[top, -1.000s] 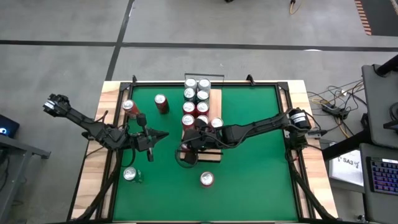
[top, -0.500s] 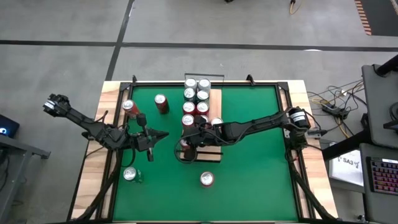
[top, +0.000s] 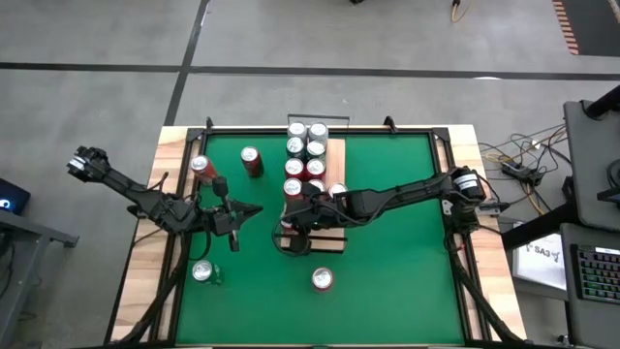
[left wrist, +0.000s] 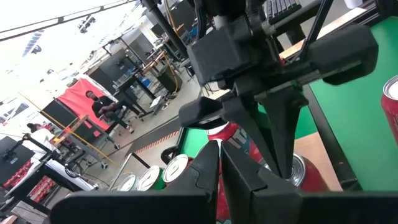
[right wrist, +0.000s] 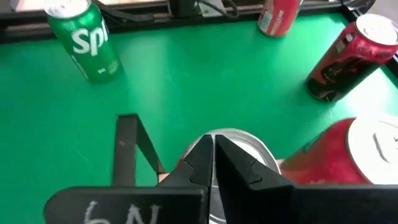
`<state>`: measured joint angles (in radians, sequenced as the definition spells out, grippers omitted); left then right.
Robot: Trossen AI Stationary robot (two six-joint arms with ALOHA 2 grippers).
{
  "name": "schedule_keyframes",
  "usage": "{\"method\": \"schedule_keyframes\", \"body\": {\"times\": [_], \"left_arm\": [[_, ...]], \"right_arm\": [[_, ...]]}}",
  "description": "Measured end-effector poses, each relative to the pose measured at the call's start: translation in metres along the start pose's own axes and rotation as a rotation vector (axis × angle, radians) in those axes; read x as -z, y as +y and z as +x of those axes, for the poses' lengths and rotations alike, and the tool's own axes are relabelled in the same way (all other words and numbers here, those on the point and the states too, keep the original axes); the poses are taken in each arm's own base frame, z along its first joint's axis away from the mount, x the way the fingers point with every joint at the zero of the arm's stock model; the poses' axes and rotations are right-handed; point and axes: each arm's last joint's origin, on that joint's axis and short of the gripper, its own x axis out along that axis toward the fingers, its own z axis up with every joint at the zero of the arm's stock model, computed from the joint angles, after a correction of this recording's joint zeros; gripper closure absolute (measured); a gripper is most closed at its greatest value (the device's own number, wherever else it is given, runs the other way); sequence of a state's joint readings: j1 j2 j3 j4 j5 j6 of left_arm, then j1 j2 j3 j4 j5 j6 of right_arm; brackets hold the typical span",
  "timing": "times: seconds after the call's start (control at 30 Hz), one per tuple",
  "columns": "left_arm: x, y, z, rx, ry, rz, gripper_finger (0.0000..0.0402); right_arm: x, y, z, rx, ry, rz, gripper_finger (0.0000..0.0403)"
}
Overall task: Place canned beverage on shelf
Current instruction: Put the orange soda can on the shelf and aligned with the other orange soda can
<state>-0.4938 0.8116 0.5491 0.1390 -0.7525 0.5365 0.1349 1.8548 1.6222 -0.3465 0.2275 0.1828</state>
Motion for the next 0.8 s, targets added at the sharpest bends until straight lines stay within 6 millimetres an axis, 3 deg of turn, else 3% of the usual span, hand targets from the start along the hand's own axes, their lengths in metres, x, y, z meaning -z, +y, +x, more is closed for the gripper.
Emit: {"method": "schedule_keyframes", "body": {"times": [0.47, 0.8], "left_arm": [[0.000, 0.000, 0.000, 0.001, 0.002, 0.002, 0.0401], [0.000, 0.000, 0.000, 0.000, -0.001, -0.002, 0.0401]], "right_arm": [[0.003, -0.005, 0.003, 0.030, 0.018, -0.037, 0.0394], [-0.018, 0.000, -0.009, 0.017, -0.039, -0.126, 0.0394]]}}
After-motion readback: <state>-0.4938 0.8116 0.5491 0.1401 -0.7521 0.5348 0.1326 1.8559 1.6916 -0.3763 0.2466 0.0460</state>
